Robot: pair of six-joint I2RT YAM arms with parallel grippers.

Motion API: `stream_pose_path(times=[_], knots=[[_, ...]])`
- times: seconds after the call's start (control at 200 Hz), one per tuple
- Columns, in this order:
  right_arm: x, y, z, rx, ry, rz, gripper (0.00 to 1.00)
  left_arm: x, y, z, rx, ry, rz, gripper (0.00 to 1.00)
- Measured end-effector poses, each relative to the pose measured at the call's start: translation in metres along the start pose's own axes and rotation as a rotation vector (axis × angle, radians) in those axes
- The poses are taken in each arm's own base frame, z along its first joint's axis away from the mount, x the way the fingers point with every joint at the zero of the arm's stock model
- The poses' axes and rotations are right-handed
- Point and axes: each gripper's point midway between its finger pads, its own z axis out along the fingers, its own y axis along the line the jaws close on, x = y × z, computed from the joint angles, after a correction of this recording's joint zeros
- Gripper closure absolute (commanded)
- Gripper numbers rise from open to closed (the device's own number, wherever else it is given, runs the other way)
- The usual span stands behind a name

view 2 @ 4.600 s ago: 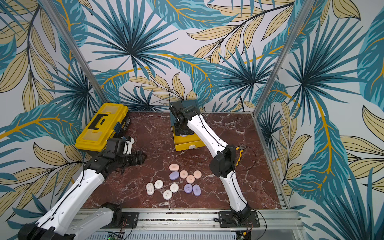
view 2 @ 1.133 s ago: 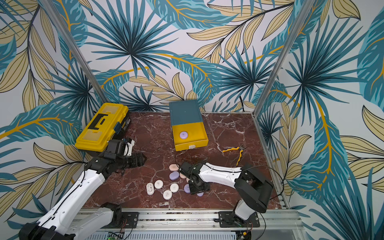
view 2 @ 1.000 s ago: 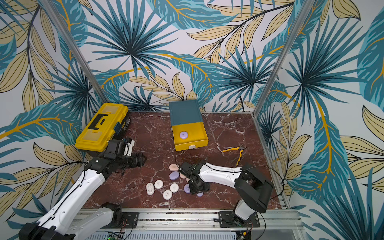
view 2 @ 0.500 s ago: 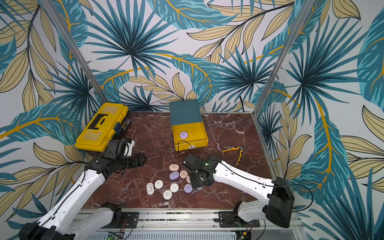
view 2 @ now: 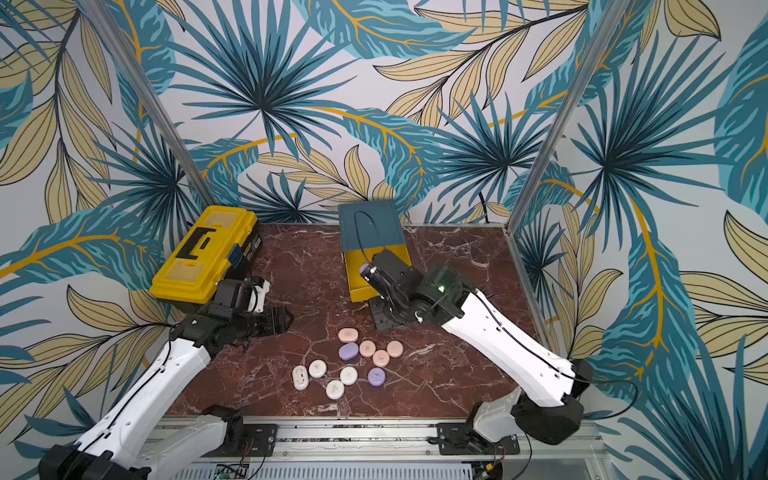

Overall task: Put the bluetooth earphones in the drawer according to color
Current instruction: Place the bluetooth earphone in the drawer.

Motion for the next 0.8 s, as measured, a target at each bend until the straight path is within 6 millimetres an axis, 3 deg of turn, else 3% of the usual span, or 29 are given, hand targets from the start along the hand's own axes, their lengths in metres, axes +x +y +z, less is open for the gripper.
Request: stream_pose_path(times=[0.155,0.35,0.656,0.801], knots=[[-0.059,-0.01,0.03,0.055,-0.037,0.014,0.57,0.0,0.0,0.0,0.002,0.001,0.0,0.15],[-0.099,-0.027,0.072,0.093,-0.015,0.042,0.57,0.0,-0.001,0.0,0.005,0.002,0.0,0.15],[-0.108,-0.042,0.148,0.109,0.101,0.075,0.57,0.0,-0.001,0.001,0.005,0.004,-0.001,0.15],[-0.108,-0.045,0.171,0.104,0.134,0.09,0.57,0.001,-0.001,0.001,0.005,0.004,0.0,0.15]])
